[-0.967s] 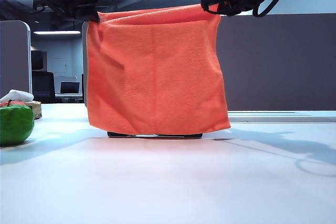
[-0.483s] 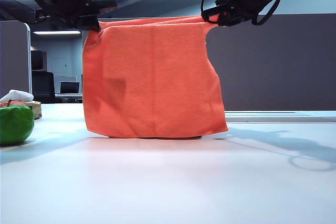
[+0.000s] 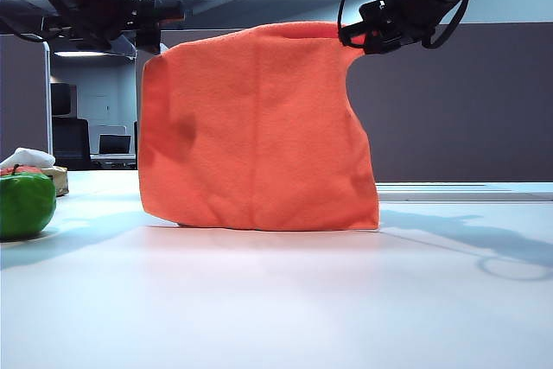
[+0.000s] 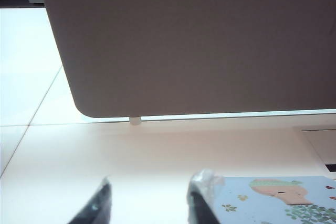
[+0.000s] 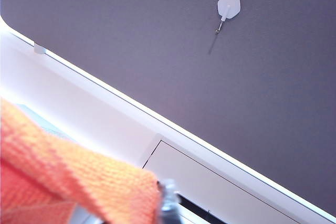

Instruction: Pick up the cloth from the table and use it to cover the mirror.

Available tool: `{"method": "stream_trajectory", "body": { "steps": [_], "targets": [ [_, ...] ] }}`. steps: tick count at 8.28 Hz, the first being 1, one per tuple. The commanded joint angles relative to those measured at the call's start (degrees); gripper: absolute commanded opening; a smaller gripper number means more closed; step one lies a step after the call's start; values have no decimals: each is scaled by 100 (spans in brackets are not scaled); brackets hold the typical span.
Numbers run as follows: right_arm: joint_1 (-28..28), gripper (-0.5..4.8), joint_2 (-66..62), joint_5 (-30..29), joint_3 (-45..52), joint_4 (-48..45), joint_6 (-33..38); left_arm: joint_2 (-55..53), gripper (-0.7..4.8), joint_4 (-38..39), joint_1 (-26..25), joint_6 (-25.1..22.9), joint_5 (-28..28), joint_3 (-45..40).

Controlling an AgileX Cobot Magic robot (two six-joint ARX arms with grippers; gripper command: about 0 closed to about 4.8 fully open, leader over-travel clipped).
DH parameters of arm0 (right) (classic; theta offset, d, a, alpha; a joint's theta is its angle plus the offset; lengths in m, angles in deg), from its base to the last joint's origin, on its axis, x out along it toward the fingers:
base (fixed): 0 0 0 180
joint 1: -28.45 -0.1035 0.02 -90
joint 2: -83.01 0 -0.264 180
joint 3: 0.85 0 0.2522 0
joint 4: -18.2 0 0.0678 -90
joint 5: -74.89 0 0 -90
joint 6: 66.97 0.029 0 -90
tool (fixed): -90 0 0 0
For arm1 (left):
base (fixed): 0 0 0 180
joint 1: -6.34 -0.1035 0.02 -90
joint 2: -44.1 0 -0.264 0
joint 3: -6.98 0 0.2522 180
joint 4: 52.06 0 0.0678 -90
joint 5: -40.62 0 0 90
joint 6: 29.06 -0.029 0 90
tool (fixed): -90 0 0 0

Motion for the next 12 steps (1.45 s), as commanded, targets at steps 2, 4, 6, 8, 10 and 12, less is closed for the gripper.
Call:
{"method": "stream_trajectory", "body": {
  "steps": [2, 4, 6, 8, 10, 12],
  "targets": [
    [-4, 222, 20, 212, -24, -348, 4, 13, 187, 61, 7, -24, -7, 17],
    [22, 253, 20, 356, -24, -678, 7, 13, 187, 114, 7, -24, -7, 17],
    [22, 253, 20, 466, -26, -1311, 7, 13, 186, 149, 7, -26, -9, 17],
    [22, 254, 20, 459, -24, -398, 7, 13, 183, 138, 7, -26, -11, 17],
    [22, 280, 20, 461, -24, 101, 7, 13, 183, 138, 7, -26, -11, 17],
    [22, 280, 20, 463, -24, 501, 7, 13, 183, 138, 7, -24, -9, 17]
  ]
}}
